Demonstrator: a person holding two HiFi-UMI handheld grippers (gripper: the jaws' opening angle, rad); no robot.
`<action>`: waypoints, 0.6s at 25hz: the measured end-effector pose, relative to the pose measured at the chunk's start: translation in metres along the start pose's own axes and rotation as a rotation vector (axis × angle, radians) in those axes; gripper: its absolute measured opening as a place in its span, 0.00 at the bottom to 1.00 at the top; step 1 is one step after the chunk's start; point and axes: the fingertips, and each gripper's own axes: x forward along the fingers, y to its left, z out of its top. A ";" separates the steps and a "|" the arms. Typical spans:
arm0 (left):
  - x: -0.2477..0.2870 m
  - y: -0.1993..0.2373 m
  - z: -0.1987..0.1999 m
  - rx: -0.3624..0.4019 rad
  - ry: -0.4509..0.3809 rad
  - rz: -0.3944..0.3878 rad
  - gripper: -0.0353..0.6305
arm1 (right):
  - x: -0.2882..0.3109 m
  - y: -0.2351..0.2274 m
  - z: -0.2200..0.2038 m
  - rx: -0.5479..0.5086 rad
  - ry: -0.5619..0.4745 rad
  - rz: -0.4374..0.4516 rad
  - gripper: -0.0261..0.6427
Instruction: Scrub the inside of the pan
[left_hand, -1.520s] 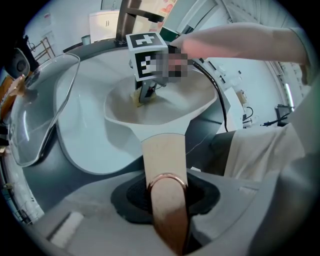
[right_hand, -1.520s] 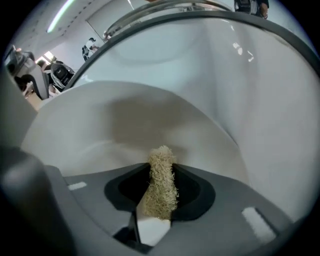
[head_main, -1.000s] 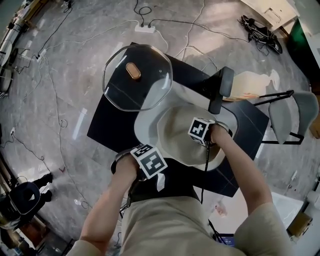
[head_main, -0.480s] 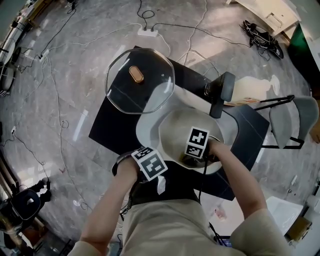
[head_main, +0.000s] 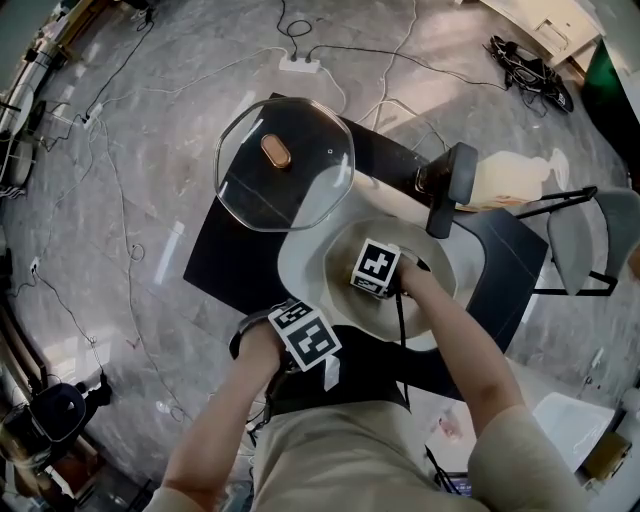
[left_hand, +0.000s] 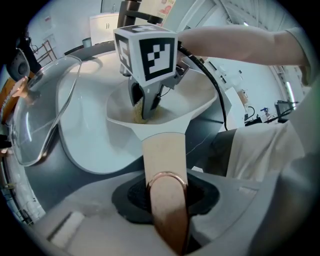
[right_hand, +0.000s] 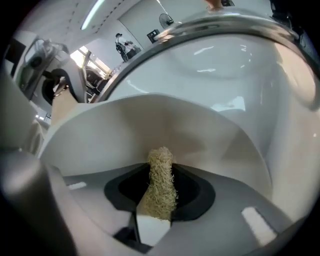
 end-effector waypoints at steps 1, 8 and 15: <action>0.000 0.000 0.000 0.000 0.000 0.000 0.24 | 0.000 -0.011 0.000 0.006 -0.004 -0.038 0.24; -0.002 -0.002 0.001 -0.011 -0.003 -0.017 0.23 | -0.015 -0.087 -0.058 0.129 0.067 -0.298 0.24; -0.001 0.001 -0.002 -0.016 0.004 0.002 0.23 | -0.034 -0.051 -0.128 0.158 0.328 -0.225 0.24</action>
